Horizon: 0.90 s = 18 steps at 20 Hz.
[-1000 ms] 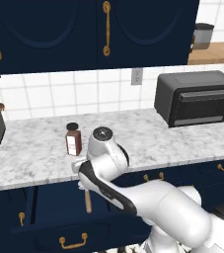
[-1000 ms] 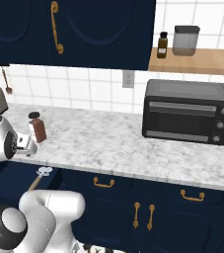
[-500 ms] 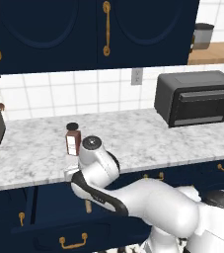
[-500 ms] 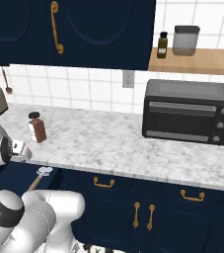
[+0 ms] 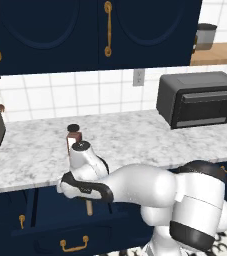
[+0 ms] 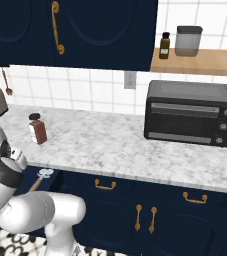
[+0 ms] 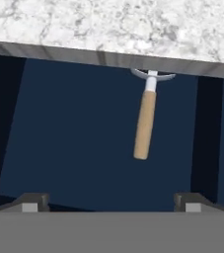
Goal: Pick the pizza cutter from the drawer and place it on the counter.
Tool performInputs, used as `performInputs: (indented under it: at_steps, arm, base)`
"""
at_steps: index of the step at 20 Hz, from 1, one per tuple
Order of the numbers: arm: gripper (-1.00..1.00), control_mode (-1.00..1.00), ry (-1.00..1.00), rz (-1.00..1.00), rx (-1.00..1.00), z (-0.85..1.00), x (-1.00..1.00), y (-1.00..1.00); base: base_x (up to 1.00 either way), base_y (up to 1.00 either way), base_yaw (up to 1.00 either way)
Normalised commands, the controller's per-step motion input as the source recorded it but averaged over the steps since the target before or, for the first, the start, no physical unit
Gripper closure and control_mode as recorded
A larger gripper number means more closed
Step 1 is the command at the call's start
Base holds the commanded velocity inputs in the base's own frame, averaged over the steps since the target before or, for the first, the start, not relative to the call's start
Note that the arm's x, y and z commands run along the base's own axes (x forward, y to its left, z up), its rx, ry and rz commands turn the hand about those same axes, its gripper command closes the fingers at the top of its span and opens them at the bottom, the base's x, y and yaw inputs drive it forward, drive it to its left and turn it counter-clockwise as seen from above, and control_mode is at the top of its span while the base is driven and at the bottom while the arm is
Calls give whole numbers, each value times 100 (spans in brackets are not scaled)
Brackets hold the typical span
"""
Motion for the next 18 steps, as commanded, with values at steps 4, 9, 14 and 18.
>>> performInputs:
  at_steps: [4,9,14,18]
  arm:
    - [-100,-100,0,7,0,-42,-26,0]
    - [-100,-100,4,1,0,-53,-12,0]
    - [-100,-100,17,0,0,-48,0,0]
    - [-100,-100,20,0,-4,-44,0,7]
  base:
    - [0,0,0]
    - [0,0,0]
    - [0,0,0]
    - [0,0,0]
